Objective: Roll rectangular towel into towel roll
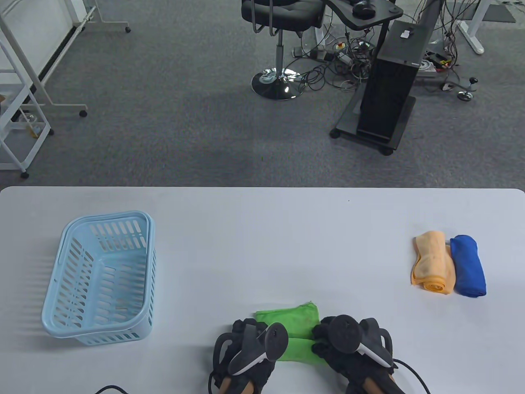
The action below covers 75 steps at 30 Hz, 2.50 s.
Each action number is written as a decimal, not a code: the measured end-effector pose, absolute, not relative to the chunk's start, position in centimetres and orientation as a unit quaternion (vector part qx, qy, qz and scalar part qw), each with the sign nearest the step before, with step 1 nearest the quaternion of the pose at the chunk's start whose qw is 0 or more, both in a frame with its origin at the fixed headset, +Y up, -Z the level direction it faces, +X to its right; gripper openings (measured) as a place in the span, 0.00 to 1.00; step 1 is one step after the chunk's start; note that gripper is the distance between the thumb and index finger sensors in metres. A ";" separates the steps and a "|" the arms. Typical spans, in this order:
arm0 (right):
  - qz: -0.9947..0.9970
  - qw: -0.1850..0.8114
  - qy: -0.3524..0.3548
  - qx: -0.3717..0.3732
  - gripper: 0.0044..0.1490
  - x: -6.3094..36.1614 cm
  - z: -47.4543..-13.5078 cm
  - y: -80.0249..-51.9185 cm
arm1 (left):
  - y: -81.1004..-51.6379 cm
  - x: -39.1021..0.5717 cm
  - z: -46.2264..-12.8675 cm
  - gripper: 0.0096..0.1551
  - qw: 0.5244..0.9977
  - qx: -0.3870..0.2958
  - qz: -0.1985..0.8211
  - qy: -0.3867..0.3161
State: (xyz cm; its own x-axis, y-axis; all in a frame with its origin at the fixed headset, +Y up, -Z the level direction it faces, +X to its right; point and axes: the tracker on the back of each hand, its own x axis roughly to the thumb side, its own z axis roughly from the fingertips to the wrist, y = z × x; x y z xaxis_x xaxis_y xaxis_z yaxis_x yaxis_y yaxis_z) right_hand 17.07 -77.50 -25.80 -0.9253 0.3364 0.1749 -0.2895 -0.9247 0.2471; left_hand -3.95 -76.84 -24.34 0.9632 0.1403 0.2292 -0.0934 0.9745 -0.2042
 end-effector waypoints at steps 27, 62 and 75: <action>0.970 0.140 0.164 0.111 0.39 17.2 -25.7 -77.8 | -76.1 -3.4 -24.2 0.35 0.980 -0.121 0.037 -0.157; 0.972 0.120 0.160 0.120 0.41 16.6 -25.6 -77.7 | -76.6 -4.8 -24.7 0.42 0.975 -0.143 0.111 -0.131; 0.977 0.154 0.062 0.132 0.34 15.8 -25.3 -76.8 | -77.5 -3.6 -24.8 0.45 0.977 -0.152 0.019 -0.149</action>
